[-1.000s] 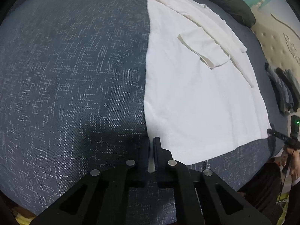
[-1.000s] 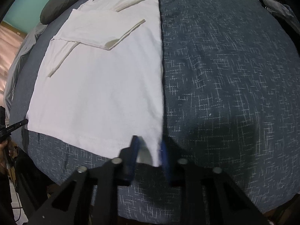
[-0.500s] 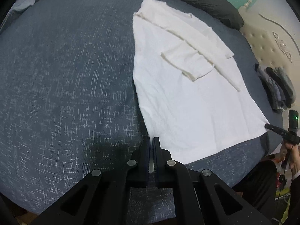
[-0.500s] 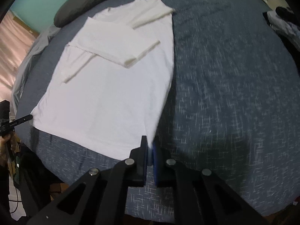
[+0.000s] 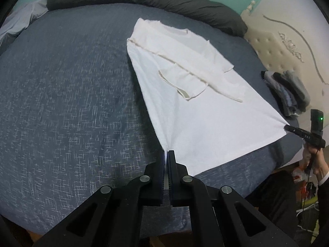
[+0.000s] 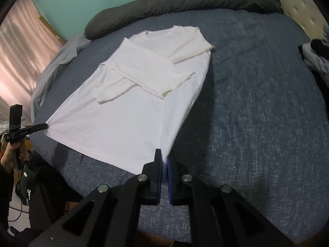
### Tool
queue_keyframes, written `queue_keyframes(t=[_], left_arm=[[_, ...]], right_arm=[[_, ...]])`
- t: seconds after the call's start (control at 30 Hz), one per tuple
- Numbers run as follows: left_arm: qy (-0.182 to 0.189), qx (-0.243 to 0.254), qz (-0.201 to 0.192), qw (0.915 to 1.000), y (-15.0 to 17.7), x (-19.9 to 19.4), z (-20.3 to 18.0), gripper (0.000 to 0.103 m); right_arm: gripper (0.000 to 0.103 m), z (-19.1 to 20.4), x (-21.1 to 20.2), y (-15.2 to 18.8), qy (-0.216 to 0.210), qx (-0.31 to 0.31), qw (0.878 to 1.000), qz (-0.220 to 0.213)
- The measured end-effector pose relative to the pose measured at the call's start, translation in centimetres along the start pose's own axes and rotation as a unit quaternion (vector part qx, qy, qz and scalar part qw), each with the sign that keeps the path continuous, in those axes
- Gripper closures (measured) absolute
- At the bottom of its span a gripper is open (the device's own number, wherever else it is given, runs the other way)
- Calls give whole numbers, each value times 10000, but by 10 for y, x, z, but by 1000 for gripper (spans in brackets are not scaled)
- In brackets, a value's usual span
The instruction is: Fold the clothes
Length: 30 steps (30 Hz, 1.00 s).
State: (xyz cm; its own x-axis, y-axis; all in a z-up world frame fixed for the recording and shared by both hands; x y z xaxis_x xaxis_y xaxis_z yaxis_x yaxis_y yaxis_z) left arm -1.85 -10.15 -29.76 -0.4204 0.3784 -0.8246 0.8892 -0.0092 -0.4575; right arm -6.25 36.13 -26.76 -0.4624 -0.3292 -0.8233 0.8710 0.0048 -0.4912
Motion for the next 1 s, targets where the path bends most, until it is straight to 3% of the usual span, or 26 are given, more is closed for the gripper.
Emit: queue_keyframes(t=[0.47, 1.0], left_arm=[[111, 180, -609, 9979, -20, -60, -19, 100], [272, 452, -1107, 9925, -13, -133, -47, 100]], right_arm=[[99, 19, -66, -23, -114, -292, 9976, -620], [99, 39, -132, -20, -331, -573, 9918, -1096]])
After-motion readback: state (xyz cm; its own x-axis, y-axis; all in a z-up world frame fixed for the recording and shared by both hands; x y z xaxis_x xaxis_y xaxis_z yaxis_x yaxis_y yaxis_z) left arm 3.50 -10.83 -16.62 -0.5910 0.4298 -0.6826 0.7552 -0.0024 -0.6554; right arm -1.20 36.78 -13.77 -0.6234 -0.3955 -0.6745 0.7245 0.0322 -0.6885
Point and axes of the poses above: each gripper's, at about its wrist camera, not at the fingertips, and x roughly the way its jaws point, z to its left, y to its underside, the point moved 9 cm from there along x, roughly the way its jaws point, and after that the axes turned 1 degree about y, right-handed, at the moved point
